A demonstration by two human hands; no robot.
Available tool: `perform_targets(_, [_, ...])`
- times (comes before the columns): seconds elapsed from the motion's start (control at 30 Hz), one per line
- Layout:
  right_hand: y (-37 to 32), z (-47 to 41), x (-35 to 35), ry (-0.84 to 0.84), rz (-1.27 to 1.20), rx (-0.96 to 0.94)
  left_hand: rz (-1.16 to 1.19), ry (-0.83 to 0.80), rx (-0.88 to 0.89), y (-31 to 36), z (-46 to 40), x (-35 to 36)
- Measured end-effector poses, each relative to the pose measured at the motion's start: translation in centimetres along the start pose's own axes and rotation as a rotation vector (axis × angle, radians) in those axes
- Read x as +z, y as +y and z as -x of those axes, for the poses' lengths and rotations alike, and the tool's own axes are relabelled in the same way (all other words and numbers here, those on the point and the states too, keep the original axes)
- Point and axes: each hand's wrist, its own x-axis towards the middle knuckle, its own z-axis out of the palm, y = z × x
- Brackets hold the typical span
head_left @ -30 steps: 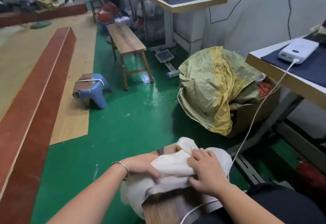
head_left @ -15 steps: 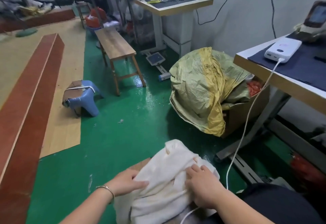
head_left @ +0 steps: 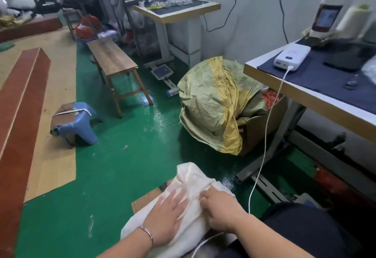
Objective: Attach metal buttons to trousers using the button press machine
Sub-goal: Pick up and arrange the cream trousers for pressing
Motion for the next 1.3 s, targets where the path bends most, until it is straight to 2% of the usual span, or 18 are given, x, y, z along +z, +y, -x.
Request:
perform_targets(0.07, [0.3, 0.0, -0.3, 0.057, -0.058, 0.061, 0.051, -0.264, 0.013, 0.4, -0.7, -0.5])
perform_targets(0.1, [0.4, 0.1, -0.5, 0.098, -0.109, 0.101, 0.067, -0.281, 0.005, 0.4, -1.7, -1.1])
perform_targets(0.17, [0.8, 0.7, -1.6, 0.199, -0.228, 0.181, 0.254, -0.174, -0.085, 0.7, -4.9, -4.5])
perform_targets(0.23, [1.5, 2.0, -4.4, 0.280, -0.340, 0.236, 0.559, -0.016, -0.164, 1.8, -8.5, -10.0])
perform_targets(0.27, [2.1, 3.1, -6.5, 0.312, -0.395, 0.268, 0.742, 0.023, -0.147, 3.1, -10.1, -13.1])
perform_targets(0.37, [3.9, 9.3, -14.4, 0.485, -0.492, 0.352, 1.131, -0.025, 0.114, 9.2, -12.9, -22.6])
perform_targets(0.47, [4.6, 19.5, -22.0, 0.637, -0.479, 0.446, 1.315, -0.127, 0.468, 17.9, -13.2, -30.5])
perform_targets(0.6, [1.9, 35.2, -27.6, 0.676, -0.458, 0.659, 1.388, -0.344, 0.924, 30.6, -10.4, -37.6])
perform_targets(0.7, [-2.4, 46.1, -28.5, 0.716, -0.460, 0.913, 1.315, -0.527, 1.234, 39.2, -6.3, -40.6])
perform_targets(0.77, [-6.2, 52.2, -27.9, 0.785, -0.452, 1.106, 1.199, -0.564, 1.396, 44.3, -3.2, -41.4])
perform_targets(0.87, [-12.7, 59.5, -25.7, 0.944, -0.444, 1.409, 0.860, -0.491, 1.597, 50.8, 1.6, -40.5])
perform_targets(0.97, [-18.6, 64.3, -21.9, 1.044, -0.413, 1.668, 0.463, -0.306, 1.730, 55.5, 5.9, -38.0])
perform_targets(1.03, [-21.4, 65.6, -18.3, 0.986, -0.406, 1.833, 0.255, -0.276, 1.801, 57.5, 8.3, -35.9])
perform_targets(1.13, [-22.7, 65.1, -12.2, 0.776, -0.449, 2.033, -0.016, -0.431, 1.890, 59.0, 11.0, -32.4])
perform_targets(1.23, [-20.9, 62.9, -7.6, 0.617, -0.522, 2.144, -0.339, -0.372, 2.044, 59.0, 12.6, -28.9])
perform_targets(1.3, [-19.0, 61.6, -5.5, 0.609, -0.500, 2.180, -0.401, -0.419, 2.020, 58.6, 12.9, -27.1])
